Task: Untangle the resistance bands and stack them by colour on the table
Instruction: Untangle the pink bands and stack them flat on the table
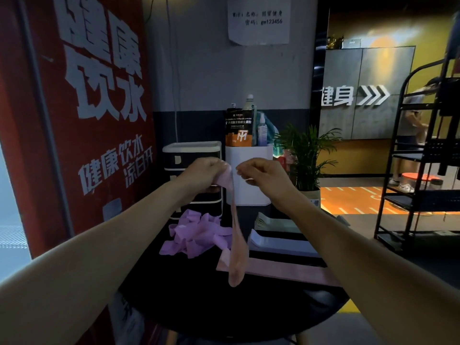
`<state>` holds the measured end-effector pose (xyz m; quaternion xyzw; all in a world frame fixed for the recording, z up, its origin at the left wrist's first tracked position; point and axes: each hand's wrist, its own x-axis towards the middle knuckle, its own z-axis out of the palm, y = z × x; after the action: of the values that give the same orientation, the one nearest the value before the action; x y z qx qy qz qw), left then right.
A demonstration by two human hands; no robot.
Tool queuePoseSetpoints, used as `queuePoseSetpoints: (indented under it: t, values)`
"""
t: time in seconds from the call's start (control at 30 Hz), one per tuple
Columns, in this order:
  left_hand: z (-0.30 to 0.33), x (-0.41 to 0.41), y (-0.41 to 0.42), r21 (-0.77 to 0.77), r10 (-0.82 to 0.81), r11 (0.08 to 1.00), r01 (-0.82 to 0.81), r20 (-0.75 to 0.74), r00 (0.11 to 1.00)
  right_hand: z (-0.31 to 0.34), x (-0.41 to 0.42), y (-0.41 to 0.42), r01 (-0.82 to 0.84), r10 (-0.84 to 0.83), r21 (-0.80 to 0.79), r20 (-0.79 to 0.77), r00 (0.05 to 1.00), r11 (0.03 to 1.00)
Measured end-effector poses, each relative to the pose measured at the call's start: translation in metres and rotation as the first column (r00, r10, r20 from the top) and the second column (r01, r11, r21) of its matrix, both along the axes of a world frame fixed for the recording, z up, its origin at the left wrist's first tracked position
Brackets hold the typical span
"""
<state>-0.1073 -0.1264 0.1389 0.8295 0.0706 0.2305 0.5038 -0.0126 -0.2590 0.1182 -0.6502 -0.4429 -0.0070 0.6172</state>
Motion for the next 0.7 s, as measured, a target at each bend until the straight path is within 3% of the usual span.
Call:
queuePoseSetpoints:
  t: [0.13, 0.3, 0.4, 0.5, 0.7]
  values:
    - [0.004, 0.001, -0.003, 0.101, -0.115, 0.988, 0.118, -0.031, 0.993, -0.012, 0.004, 0.006, -0.206, 0.182, -0.093, -0.221, 0.958, 0.974]
    - [-0.001, 0.010, 0.015, 0.118, 0.068, 0.990, -0.078, 0.084, 0.994, -0.027, 0.012, 0.000, -0.309, 0.260, -0.137, -0.291, 0.921, 0.941]
    - [-0.015, 0.018, 0.032, 0.042, 0.220, 0.973, -0.226, 0.110, 0.969, -0.040, 0.024, -0.018, -0.260, 0.176, -0.306, -0.278, 0.944, 0.916]
    - [-0.036, 0.027, 0.046, -0.062, 0.371, 0.929, -0.366, 0.098, 0.924, -0.063, 0.040, -0.042, -0.132, 0.039, -0.553, -0.176, 0.984, 0.823]
    - [-0.083, 0.044, 0.052, -0.082, 0.431, 0.900, -0.428, 0.027, 0.902, -0.090, 0.066, -0.089, 0.107, -0.210, -0.682, -0.071, 0.975, 0.724]
